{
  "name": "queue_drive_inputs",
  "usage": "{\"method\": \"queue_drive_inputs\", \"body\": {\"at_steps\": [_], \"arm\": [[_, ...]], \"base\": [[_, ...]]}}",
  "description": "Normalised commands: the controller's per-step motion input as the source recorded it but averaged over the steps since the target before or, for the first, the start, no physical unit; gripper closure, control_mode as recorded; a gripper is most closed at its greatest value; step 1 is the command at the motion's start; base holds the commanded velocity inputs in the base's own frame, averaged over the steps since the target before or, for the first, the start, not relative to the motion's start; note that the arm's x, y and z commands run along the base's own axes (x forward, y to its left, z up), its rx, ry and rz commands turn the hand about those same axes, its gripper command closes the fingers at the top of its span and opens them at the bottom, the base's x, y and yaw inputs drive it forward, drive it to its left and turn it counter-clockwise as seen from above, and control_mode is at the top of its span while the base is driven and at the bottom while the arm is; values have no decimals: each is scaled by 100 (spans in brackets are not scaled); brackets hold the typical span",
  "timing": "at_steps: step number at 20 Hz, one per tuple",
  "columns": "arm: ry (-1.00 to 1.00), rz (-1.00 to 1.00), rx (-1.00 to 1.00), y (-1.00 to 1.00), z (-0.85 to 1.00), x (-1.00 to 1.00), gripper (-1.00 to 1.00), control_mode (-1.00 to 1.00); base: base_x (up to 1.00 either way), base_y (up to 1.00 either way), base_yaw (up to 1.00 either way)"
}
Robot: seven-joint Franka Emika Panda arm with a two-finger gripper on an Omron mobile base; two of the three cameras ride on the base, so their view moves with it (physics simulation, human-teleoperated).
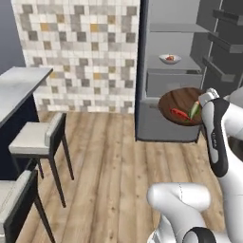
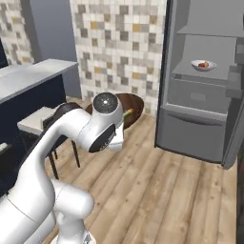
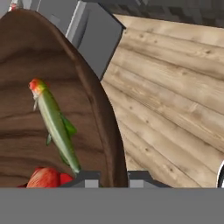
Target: Place the bowl with the onion and bell pepper on the second highest shelf of the fridge. Place the bowl with the fishs on the top shelf of the fridge.
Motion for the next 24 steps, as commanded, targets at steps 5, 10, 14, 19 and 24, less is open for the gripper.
{"method": "queue_drive_inputs", "body": {"at_steps": [5,10,14,19,24], "arm": [[0,0,0,0,0,0,100,100],[0,0,0,0,0,0,100,100],[0,0,0,0,0,0,100,100],[0,0,0,0,0,0,100,100],[0,0,0,0,0,0,100,100]], "base": [[100,-14,-28],[100,-6,-28],[100,0,-20],[100,0,-17],[100,0,-13]]}}
